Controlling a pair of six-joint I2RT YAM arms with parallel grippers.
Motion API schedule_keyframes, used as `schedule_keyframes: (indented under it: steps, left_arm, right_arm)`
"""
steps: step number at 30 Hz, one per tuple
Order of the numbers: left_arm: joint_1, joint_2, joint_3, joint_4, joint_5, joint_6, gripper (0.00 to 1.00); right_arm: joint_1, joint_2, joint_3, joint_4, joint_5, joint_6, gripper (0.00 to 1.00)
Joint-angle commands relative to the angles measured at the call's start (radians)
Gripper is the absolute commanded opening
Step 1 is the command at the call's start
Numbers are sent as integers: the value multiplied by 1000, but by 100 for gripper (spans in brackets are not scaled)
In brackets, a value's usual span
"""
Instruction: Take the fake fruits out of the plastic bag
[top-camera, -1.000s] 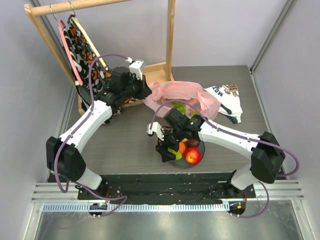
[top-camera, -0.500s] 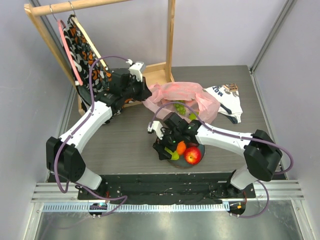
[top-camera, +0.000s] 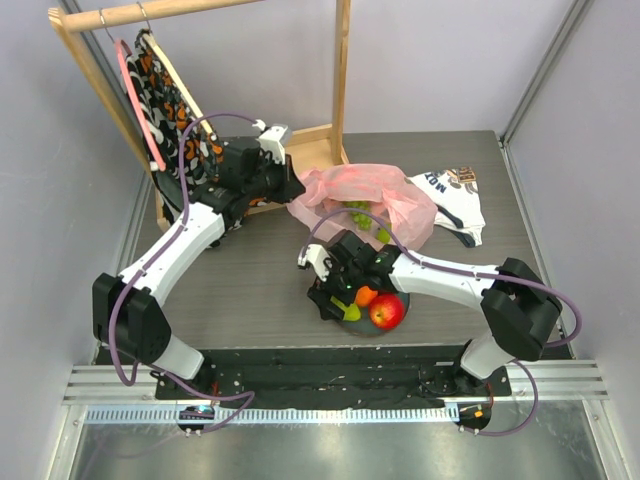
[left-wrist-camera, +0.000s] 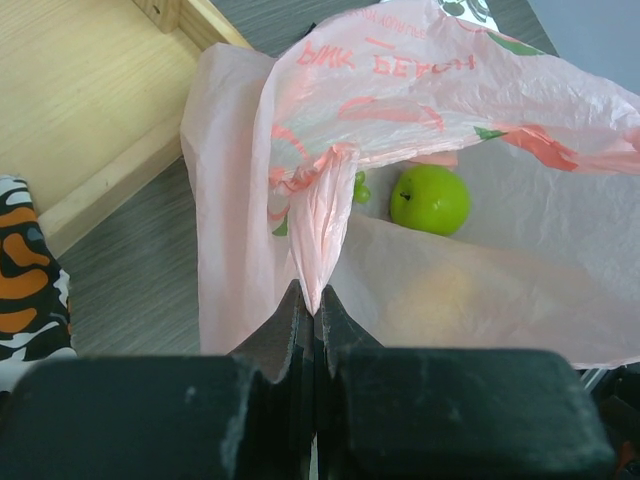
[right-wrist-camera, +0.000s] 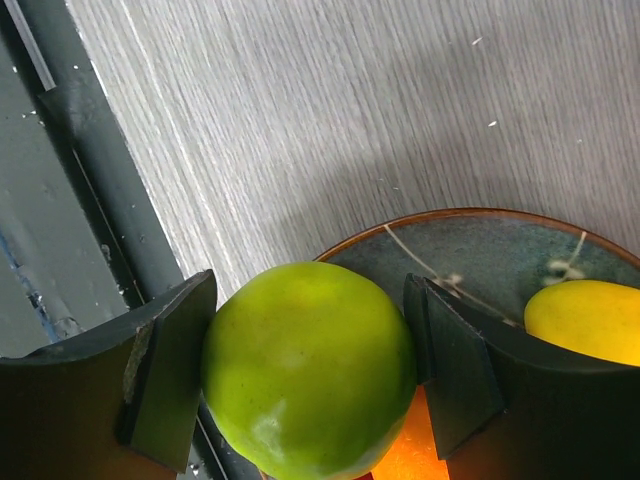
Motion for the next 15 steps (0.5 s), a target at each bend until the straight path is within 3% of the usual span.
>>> schedule_keyframes:
  steps: [1, 2, 3, 9, 15]
  left_arm:
    - [4, -3, -4, 50, 26, -16, 0]
    - [3, 0, -4, 51, 29, -17, 0]
    - [2, -1, -4, 50, 31, -17, 0]
    - [4, -11, -7, 55, 37, -16, 0]
    - [4, -14, 48, 42, 47, 7, 0]
  right_arm:
    - [7, -11, -5, 45, 29, 4, 73]
    - [5, -12, -5, 45, 27, 4, 81]
    - [5, -14, -4, 45, 27, 4, 98]
    - [7, -37, 36, 11, 63, -3, 100]
    - [-15, -162, 251, -103, 4, -20, 100]
